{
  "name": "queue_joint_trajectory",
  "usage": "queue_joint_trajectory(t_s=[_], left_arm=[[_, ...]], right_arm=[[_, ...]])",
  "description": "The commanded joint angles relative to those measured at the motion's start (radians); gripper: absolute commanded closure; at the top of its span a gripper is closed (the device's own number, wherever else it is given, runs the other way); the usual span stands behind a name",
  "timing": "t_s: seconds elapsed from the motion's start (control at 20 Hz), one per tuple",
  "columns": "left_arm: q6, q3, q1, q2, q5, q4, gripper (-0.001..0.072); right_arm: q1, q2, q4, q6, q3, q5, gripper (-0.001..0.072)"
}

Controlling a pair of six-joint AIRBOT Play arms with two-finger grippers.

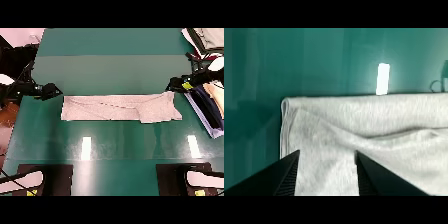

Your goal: Fold the shirts.

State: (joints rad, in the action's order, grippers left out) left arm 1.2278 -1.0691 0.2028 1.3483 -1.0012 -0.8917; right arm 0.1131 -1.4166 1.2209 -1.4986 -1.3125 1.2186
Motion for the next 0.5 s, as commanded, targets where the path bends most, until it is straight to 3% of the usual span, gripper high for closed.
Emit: queue_joint_trajectory(t_s=[0.0, 0.15, 0.2, 0.25, 0.3, 0.45], left_arm=[[-0.003, -0.037, -0.009, 0.007, -0.082, 0.008, 0.0293], [-0.003, -0.036, -0.009, 0.007, -0.195, 0.017, 0.0294], [-0.004, -0.036, -0.009, 0.007, -0.212, 0.018, 0.0411], [-0.005, -0.036, -0.009, 0.007, -0.219, 0.017, 0.0666], [-0.005, -0.036, -0.01, 0.007, -0.216, 0.017, 0.0677], [0.003, -0.036, -0.033, 0.007, -0.211, 0.03, 0.0685]], right_arm=[[0.051, -0.007, 0.0, 0.035, -0.027, 0.096, 0.0272], [0.146, -0.007, -0.001, 0.122, 0.017, 0.2, 0.0271], [0.175, -0.007, -0.017, 0.142, 0.045, 0.201, 0.0244], [0.215, -0.007, -0.061, 0.167, 0.085, 0.19, 0.0168], [0.252, -0.008, -0.119, 0.196, 0.126, 0.174, 0.0095], [0.342, -0.042, -0.277, 0.301, 0.211, 0.129, 0.0079]])
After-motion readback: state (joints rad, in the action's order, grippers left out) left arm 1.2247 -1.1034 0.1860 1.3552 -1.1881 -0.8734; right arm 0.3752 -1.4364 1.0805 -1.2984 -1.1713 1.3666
